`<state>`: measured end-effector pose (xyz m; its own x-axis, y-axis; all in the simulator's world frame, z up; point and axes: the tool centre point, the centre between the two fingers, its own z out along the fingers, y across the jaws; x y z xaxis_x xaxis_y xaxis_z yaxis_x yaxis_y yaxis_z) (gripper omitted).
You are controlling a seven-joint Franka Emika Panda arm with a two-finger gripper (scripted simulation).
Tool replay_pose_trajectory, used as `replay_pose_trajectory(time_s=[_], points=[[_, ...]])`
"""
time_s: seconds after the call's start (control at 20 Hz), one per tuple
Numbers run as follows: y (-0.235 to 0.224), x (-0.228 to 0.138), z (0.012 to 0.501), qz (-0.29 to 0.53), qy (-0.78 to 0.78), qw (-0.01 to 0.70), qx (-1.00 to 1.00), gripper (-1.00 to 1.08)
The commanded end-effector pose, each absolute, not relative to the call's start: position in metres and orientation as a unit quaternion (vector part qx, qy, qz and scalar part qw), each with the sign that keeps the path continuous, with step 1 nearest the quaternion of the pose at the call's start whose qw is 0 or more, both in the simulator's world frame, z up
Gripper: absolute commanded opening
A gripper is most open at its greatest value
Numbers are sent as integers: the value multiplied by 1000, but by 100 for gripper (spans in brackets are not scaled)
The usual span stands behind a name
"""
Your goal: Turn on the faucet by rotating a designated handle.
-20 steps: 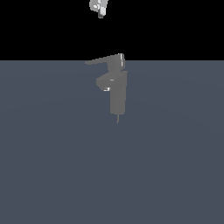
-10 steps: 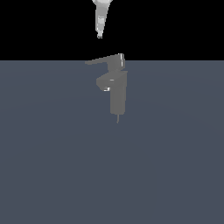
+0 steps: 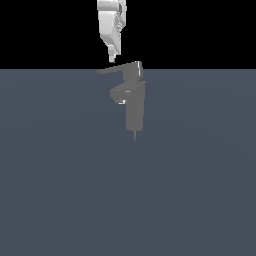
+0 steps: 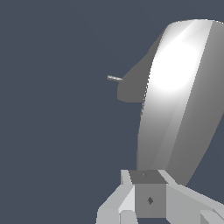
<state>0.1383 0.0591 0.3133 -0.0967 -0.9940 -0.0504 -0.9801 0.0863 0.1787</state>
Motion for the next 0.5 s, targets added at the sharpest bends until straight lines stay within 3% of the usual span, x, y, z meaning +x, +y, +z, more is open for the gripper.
replay_pose_trajectory(time_s=[0.0,0.45], points=[[63,146,300,-82,-753,47,651,-100],[71,160,268,-78,-788,59,607,-100]])
